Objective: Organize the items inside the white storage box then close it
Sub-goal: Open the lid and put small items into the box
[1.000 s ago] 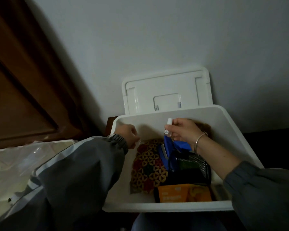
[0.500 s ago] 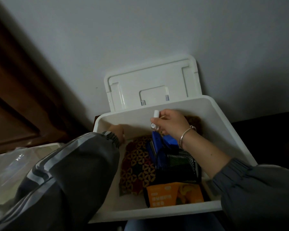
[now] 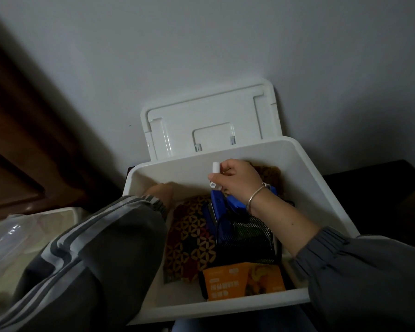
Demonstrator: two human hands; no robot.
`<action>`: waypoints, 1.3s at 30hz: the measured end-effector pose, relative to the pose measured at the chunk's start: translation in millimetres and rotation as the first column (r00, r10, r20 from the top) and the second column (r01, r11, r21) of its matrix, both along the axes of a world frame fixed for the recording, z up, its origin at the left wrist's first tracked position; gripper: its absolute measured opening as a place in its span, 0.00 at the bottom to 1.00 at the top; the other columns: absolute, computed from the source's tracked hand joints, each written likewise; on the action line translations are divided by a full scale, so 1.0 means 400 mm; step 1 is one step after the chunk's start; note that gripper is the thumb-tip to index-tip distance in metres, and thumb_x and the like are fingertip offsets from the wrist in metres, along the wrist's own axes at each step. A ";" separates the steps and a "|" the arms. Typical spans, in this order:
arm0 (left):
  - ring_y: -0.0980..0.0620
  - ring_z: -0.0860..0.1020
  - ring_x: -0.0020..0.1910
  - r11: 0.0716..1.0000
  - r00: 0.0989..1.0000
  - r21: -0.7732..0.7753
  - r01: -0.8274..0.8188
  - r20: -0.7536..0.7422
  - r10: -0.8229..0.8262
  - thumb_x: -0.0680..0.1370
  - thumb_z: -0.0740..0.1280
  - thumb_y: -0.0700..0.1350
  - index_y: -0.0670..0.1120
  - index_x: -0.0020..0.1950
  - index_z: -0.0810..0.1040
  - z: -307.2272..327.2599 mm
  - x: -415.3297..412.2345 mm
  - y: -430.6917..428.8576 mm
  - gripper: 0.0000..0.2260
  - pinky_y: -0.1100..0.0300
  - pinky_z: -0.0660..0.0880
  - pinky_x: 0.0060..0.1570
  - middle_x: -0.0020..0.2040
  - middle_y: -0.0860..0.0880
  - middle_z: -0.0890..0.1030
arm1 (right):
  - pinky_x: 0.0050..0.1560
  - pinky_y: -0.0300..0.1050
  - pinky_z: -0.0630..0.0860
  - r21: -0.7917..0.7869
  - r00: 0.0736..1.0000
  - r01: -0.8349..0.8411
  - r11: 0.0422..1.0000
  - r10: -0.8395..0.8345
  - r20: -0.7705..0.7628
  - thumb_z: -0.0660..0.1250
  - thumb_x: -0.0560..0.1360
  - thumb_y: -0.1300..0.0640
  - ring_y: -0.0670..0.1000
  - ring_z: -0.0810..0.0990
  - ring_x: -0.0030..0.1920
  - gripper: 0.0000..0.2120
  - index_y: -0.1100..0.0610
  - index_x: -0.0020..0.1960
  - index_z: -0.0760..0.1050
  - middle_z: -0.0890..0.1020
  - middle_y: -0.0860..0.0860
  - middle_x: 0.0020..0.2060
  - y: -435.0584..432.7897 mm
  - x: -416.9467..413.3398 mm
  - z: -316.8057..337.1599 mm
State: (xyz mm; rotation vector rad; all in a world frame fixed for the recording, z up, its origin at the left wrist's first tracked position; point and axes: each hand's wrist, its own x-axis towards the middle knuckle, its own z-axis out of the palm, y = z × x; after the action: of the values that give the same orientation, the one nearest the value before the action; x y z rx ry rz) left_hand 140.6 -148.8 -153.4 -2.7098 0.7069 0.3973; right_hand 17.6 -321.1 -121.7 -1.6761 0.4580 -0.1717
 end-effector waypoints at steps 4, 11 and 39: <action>0.43 0.77 0.59 0.999 1.000 0.034 0.013 0.019 -0.014 0.78 0.63 0.44 0.41 0.64 0.72 0.024 -0.005 -0.004 0.16 0.55 0.74 0.53 0.61 0.42 0.77 | 0.50 0.55 0.80 -0.019 1.000 -0.015 1.000 0.015 -0.009 0.73 0.70 0.55 0.57 0.82 0.48 0.09 0.58 0.46 0.77 0.83 0.57 0.45 -0.001 -0.002 0.000; 0.43 0.75 0.57 0.905 0.969 -0.401 0.141 0.245 -0.043 0.75 0.64 0.45 0.46 0.60 0.77 0.149 -0.015 0.072 0.14 0.52 0.71 0.56 0.58 0.44 0.77 | 0.38 0.39 0.78 -0.031 0.996 -0.080 0.996 0.078 -0.051 0.72 0.71 0.58 0.52 0.82 0.45 0.08 0.59 0.48 0.77 0.83 0.57 0.46 0.012 -0.021 -0.001; 0.51 0.68 0.69 0.295 0.940 -0.901 -0.318 -0.260 0.219 0.82 0.54 0.51 0.53 0.74 0.64 0.052 -0.035 0.216 0.19 0.69 0.58 0.59 0.71 0.51 0.69 | 0.42 0.46 0.72 -0.835 0.841 -0.493 0.244 0.379 -0.385 0.64 0.74 0.53 0.60 0.80 0.48 0.10 0.56 0.52 0.76 0.82 0.58 0.47 0.298 0.246 -0.160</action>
State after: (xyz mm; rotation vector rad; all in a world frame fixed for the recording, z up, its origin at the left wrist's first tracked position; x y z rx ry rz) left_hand 126.8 -62.5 -132.5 -4.0262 0.5730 0.1729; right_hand 116.0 -201.8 -185.7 -2.9089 -0.1575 0.1360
